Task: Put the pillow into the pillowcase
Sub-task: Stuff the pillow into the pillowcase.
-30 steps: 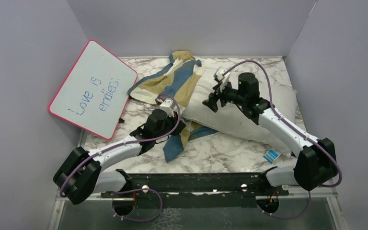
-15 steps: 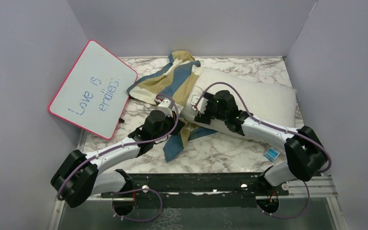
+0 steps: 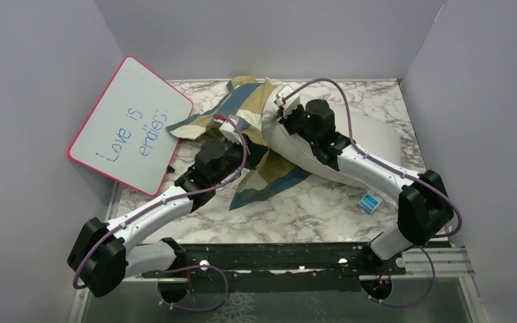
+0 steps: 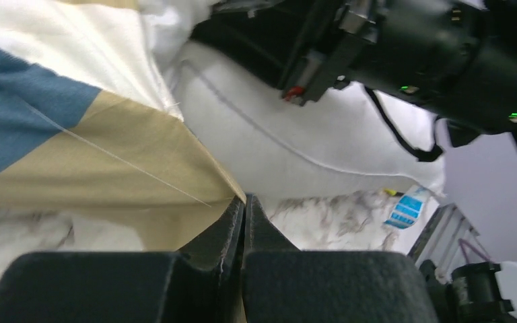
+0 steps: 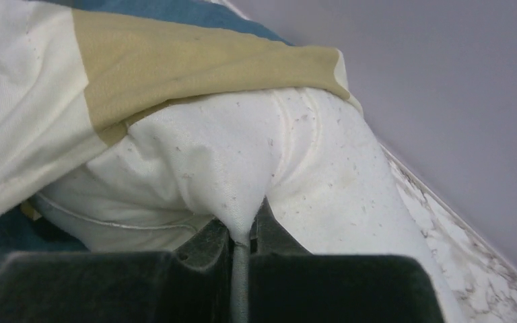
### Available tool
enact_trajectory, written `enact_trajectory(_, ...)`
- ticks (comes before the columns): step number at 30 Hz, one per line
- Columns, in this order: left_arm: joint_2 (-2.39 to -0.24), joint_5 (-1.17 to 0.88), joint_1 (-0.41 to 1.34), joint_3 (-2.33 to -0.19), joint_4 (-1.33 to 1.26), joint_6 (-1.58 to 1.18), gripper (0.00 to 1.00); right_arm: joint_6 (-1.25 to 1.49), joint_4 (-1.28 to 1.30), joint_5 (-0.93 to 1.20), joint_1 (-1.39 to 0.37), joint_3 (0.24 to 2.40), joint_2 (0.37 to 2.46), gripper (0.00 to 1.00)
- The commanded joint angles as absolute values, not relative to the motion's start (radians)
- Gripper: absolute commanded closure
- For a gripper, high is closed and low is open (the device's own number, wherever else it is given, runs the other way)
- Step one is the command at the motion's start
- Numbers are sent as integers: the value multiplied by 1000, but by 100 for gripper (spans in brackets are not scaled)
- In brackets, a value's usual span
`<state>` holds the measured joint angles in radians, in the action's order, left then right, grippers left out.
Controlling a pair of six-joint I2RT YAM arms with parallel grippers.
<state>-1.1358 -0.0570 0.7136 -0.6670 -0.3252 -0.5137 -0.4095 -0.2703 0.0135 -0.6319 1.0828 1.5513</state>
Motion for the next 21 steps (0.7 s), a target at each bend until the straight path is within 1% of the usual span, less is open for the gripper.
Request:
enact_trajectory(1, -1171, -252, 731, -739, -423, -480, 100, -144, -372, 16, -624, 1235, 1547, 99)
enact_trajectory(6, -1222, -305, 789, -751, -506, -483, 100, 90, -342, -32, -597, 1303, 1568, 99)
enact_trajectory(9, -1273, -340, 802, -789, -518, -494, 100, 220, -305, 26, -564, 1341, 1590, 99)
enact_trajectory(10, -1278, -333, 802, -794, -517, -492, 98, 250, -294, 51, -554, 1351, 1595, 99)
enact_trajectory(12, -1260, -291, 802, -788, -517, -476, 85, 301, -279, 95, -539, 1367, 1597, 100)
enact_trajectory(14, -1222, -233, 802, -769, -512, -446, 69, 331, -271, 137, -528, 1380, 1590, 100)
enact_trajectory(16, -1177, -166, 802, -745, -501, -410, 56, 343, -243, 163, -518, 1410, 1587, 100)
enact_trajectory(18, -1135, -110, 802, -717, -493, -370, 47, 366, -222, 176, -506, 1435, 1581, 99)
enact_trajectory(21, -1087, -61, 802, -671, -475, -305, 37, 421, -224, 191, -474, 1448, 1570, 100)
